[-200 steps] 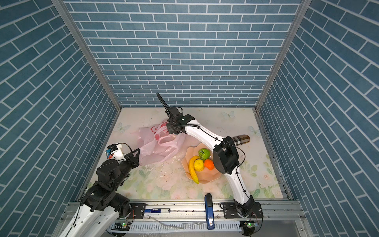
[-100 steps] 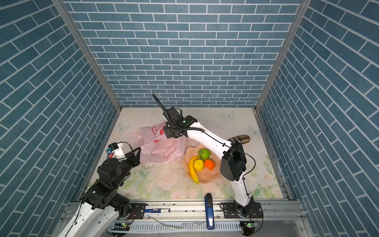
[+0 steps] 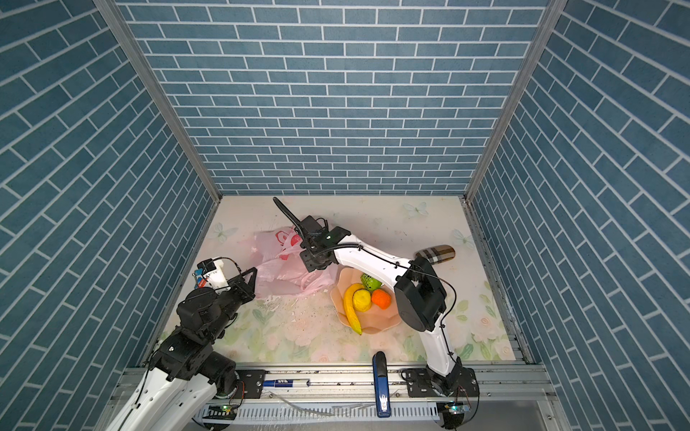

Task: Take fruits out of the plastic bag
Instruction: Shake the plastic bag at the middle-left of the table.

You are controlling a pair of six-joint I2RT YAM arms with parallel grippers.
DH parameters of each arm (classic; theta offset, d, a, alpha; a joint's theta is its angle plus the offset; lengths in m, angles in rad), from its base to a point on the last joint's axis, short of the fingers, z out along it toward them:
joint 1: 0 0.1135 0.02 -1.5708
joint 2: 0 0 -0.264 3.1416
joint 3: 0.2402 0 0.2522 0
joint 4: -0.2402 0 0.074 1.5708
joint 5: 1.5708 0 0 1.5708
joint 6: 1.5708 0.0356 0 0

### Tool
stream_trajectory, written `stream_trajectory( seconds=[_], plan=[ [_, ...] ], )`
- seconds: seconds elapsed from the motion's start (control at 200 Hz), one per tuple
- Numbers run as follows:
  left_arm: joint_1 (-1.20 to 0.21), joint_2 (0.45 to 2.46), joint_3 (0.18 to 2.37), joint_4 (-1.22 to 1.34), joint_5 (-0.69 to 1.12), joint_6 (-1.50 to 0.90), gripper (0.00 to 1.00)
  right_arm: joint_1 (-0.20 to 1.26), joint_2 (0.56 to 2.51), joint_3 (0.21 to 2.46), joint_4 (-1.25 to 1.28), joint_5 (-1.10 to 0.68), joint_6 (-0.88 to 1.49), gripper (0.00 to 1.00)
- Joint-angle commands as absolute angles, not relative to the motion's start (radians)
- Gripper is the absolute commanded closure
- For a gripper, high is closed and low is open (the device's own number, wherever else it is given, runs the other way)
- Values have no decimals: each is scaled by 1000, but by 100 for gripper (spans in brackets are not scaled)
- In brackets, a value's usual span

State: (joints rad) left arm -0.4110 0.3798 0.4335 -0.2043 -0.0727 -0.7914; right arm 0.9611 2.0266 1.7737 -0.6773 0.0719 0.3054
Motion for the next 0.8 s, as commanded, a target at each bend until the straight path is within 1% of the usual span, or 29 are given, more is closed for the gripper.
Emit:
stream_trajectory(
  seconds=[0.0, 0.22, 0.33, 0.42, 0.535, 0.69, 0.79],
  plan=[
    [-411, 378, 471, -190, -67, -793, 100, 970, 2034, 1807, -727, 114, 278, 45],
    [-410, 378, 456, -184, -66, -799, 100, 1010, 1950, 1755, -811, 144, 320, 45],
    [-410, 374, 450, -186, -66, -798, 100, 1030, 1927, 1730, -821, 107, 343, 44],
    [-410, 373, 440, -180, -60, -798, 100, 1036, 1938, 1707, -794, 64, 375, 44],
    [-410, 363, 418, -177, -56, -803, 100, 1036, 1963, 1666, -688, 3, 425, 45],
    [-410, 330, 383, -194, -62, -814, 100, 1036, 2047, 1699, -647, -67, 497, 45],
    [-410, 313, 371, -209, -63, -812, 100, 1036, 2079, 1701, -631, -81, 547, 45]
  ],
)
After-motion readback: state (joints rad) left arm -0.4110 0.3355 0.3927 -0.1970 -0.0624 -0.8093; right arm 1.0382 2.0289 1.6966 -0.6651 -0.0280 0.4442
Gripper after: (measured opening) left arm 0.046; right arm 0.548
